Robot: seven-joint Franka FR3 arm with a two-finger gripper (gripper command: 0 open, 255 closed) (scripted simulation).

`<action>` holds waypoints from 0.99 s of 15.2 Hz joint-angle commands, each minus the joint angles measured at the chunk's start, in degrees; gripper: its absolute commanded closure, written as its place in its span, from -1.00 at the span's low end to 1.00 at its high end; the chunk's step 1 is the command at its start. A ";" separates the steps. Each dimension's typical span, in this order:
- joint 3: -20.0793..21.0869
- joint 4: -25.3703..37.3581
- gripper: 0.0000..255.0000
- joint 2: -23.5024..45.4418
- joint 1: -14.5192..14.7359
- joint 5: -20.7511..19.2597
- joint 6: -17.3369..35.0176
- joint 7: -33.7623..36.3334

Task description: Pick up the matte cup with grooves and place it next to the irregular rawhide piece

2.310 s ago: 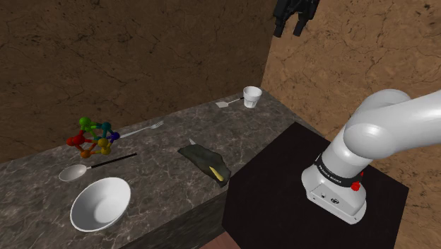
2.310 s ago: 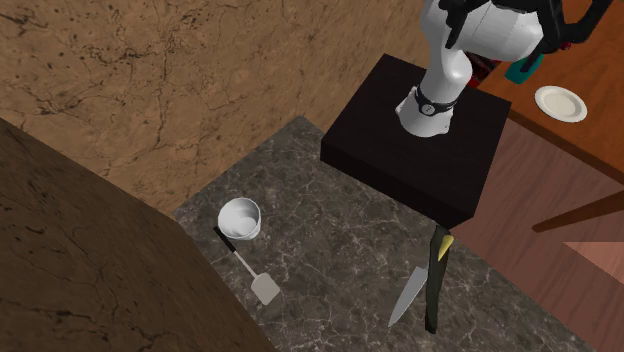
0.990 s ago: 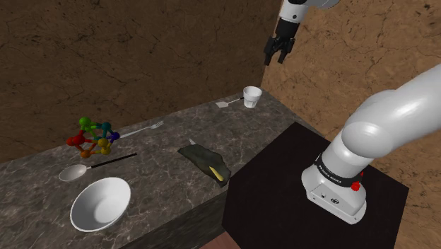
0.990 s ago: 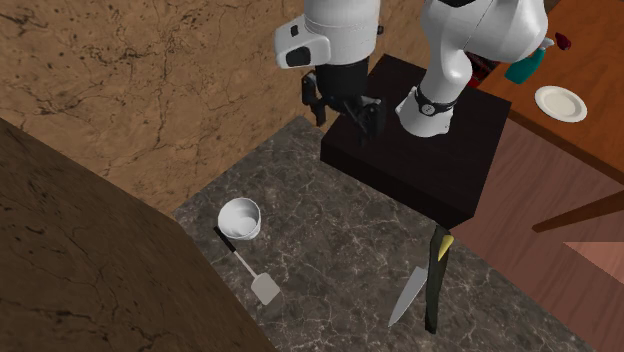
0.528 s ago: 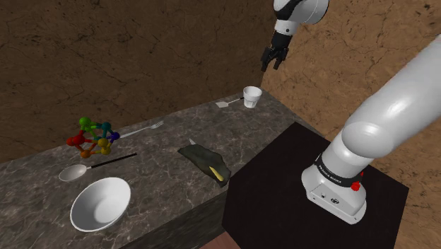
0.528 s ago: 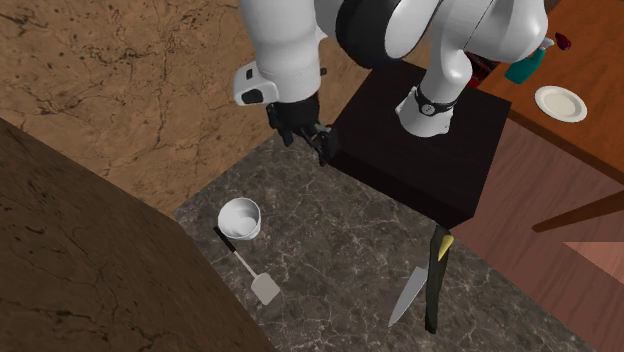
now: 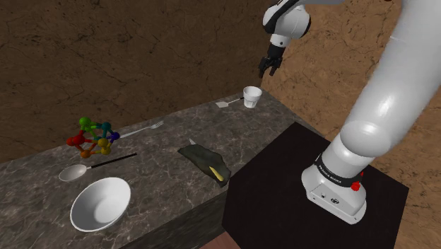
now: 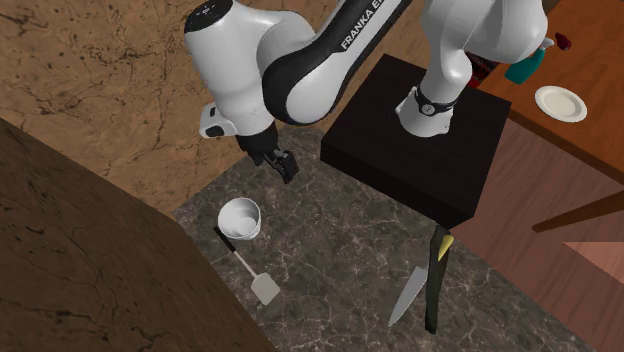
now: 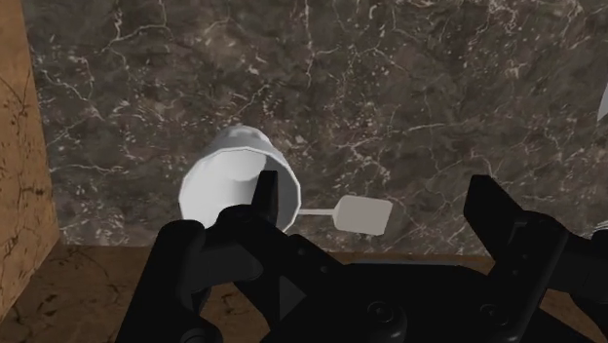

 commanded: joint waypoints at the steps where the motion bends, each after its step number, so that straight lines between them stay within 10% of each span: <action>1: 0.35 3.19 -1.00 4.90 -1.41 3.11 0.53 -3.17; 15: 6.71 35.63 -1.00 37.78 -14.95 13.82 -3.00 -12.81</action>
